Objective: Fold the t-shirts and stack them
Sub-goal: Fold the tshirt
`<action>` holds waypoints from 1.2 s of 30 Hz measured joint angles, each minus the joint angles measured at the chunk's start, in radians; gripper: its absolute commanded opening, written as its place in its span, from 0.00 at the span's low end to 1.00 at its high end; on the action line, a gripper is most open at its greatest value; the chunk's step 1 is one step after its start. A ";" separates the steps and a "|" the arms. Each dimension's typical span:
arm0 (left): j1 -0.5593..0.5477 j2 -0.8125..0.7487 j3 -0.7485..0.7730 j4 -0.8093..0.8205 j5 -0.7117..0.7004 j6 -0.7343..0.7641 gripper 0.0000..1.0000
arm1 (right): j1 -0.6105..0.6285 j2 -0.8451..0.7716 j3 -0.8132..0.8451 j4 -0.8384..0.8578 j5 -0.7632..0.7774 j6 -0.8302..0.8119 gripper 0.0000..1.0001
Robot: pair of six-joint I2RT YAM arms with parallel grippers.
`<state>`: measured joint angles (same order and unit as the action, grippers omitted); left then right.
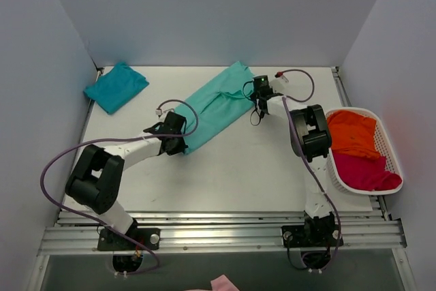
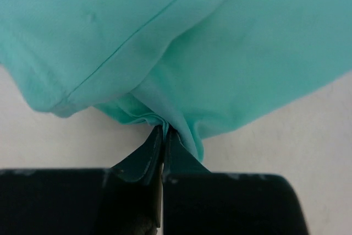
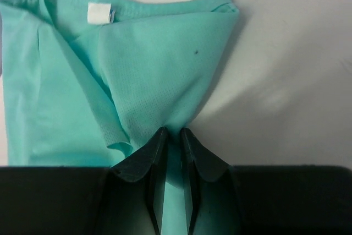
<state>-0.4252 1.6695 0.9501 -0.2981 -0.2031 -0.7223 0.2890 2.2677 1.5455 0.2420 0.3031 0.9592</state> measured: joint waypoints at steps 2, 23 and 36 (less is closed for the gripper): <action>-0.111 -0.054 -0.036 -0.012 -0.026 -0.039 0.02 | -0.001 0.044 0.084 -0.039 -0.005 -0.014 0.14; -0.728 -0.026 0.249 -0.081 -0.239 -0.184 0.94 | -0.034 -0.243 -0.137 -0.107 0.132 -0.223 0.85; -0.625 -0.502 -0.206 -0.060 -0.393 -0.220 0.95 | 0.171 -1.061 -0.969 -0.031 0.138 -0.101 0.77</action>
<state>-1.0504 1.1671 0.7437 -0.3576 -0.5964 -0.9421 0.4595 1.2068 0.5766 0.2115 0.4416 0.8577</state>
